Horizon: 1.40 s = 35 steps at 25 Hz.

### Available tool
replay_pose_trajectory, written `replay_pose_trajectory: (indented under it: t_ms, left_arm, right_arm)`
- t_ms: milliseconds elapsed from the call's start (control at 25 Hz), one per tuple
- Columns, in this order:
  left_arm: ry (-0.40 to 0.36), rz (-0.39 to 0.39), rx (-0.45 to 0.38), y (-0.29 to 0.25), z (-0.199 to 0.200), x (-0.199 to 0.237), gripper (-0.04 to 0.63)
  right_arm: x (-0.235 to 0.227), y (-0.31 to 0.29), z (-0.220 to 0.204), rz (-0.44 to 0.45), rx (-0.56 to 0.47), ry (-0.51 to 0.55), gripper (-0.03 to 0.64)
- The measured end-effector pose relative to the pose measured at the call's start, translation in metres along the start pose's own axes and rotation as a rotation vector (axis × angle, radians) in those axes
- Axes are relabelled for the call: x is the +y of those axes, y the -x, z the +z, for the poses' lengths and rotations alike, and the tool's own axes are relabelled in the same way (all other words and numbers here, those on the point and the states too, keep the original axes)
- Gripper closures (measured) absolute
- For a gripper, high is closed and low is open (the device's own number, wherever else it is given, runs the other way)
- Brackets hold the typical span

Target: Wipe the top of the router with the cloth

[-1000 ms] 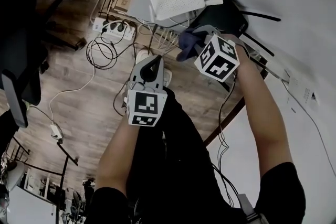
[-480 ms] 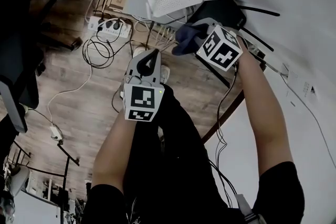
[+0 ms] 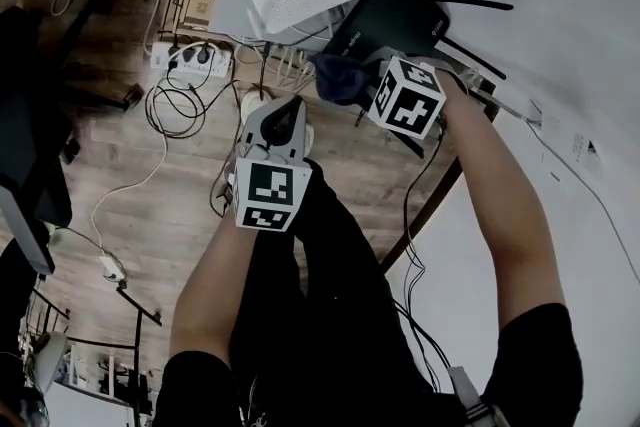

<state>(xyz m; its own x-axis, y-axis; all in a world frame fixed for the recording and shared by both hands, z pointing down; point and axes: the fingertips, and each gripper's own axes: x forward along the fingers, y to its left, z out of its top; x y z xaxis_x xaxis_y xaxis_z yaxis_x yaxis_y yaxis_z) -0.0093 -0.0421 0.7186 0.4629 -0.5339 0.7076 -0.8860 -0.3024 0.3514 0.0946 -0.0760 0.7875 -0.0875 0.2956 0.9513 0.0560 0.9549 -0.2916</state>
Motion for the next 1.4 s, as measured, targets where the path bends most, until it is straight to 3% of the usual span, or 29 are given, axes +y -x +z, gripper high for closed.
replay_pose_trajectory:
  t_ms: [240,560,800,1160,1400]
  left_arm:
    - [-0.006,-0.028,0.006,-0.007,0.0,-0.01,0.601]
    - [-0.002,-0.034,-0.001,-0.009,0.01,-0.006,0.601]
    - [0.0,-0.039,-0.017,-0.008,0.018,-0.002,0.601]
    - [0.005,-0.045,-0.008,-0.011,0.013,-0.002,0.601]
    - [0.021,-0.031,-0.03,-0.014,0.018,-0.003,0.601]
  right_arm:
    - [0.01,-0.004,-0.027,0.082,0.143,-0.03,0.6]
    - [0.002,-0.005,-0.043,0.115,0.213,-0.1,0.6]
    - [-0.017,0.0,-0.06,0.022,0.258,-0.118,0.599]
    - [-0.071,0.014,-0.091,-0.213,0.337,-0.067,0.6]
    - [-0.09,0.017,-0.096,-0.271,0.37,-0.031,0.6]
